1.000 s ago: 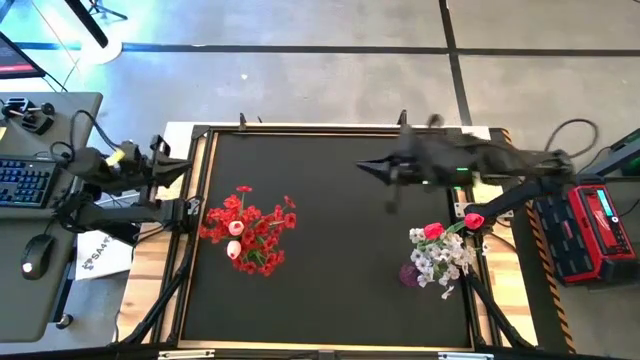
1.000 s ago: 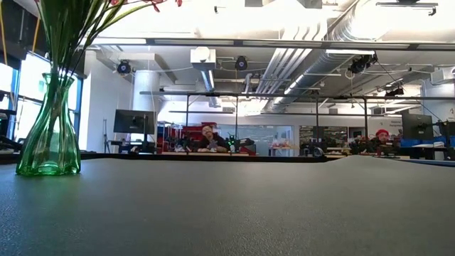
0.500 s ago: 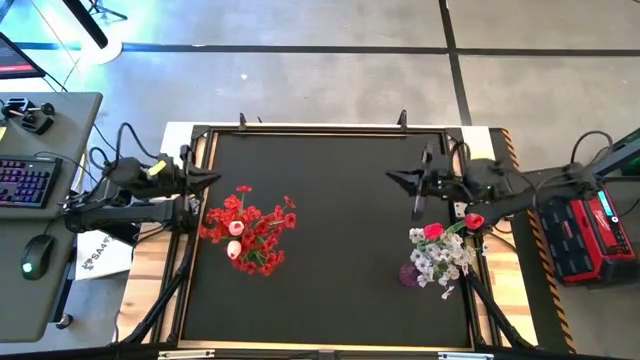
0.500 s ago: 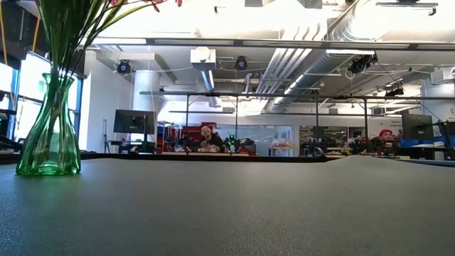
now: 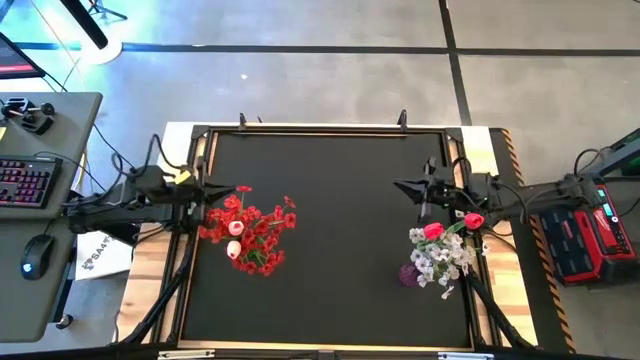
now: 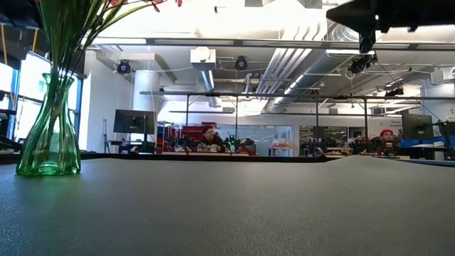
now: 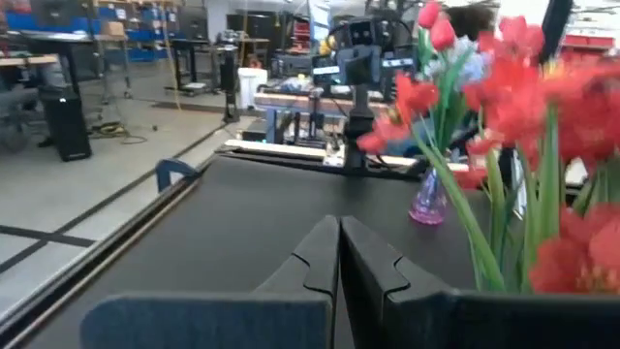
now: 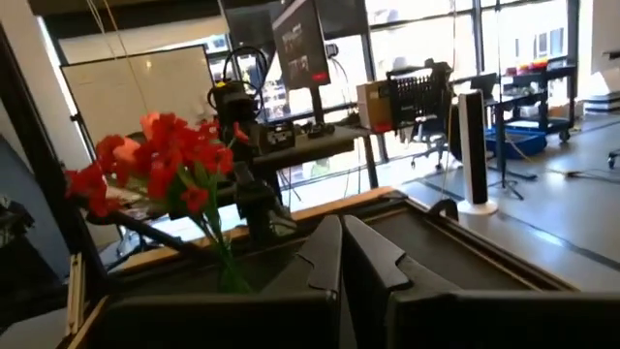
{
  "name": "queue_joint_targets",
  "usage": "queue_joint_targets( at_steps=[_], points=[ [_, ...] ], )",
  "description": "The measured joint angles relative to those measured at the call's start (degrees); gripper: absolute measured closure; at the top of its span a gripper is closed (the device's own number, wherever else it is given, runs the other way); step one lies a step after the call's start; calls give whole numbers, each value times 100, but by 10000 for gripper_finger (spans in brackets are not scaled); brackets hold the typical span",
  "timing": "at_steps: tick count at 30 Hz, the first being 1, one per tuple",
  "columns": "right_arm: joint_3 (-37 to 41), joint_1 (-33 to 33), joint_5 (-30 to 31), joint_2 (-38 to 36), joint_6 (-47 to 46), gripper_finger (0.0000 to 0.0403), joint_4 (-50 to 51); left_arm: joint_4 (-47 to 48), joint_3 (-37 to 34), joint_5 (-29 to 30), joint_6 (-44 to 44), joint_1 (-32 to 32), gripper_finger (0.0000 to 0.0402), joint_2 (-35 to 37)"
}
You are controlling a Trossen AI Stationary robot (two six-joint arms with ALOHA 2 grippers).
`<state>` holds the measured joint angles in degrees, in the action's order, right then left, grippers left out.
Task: Sort flowers into vase by color
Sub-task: Return to Home Position
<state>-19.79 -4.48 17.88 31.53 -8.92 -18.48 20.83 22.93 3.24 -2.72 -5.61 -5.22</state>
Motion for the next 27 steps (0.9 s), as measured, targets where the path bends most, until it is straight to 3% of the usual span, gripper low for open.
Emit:
queue_joint_targets(
  at_steps=[7,14,24,27],
  points=[
    [510,318,-421,-336,-152,403,13,-301,-563,174,-76,0,401,503],
    [1096,584,-870,-464,-464,403,-436,-775,-1116,193,-170,-2,401,499],
    [1904,745,-1022,-463,-670,403,-1515,-1505,-1743,-168,-280,-2,401,499],
    [1919,749,-1020,-463,-609,403,-1440,-1408,-1776,-126,-273,-4,401,497]
  ],
)
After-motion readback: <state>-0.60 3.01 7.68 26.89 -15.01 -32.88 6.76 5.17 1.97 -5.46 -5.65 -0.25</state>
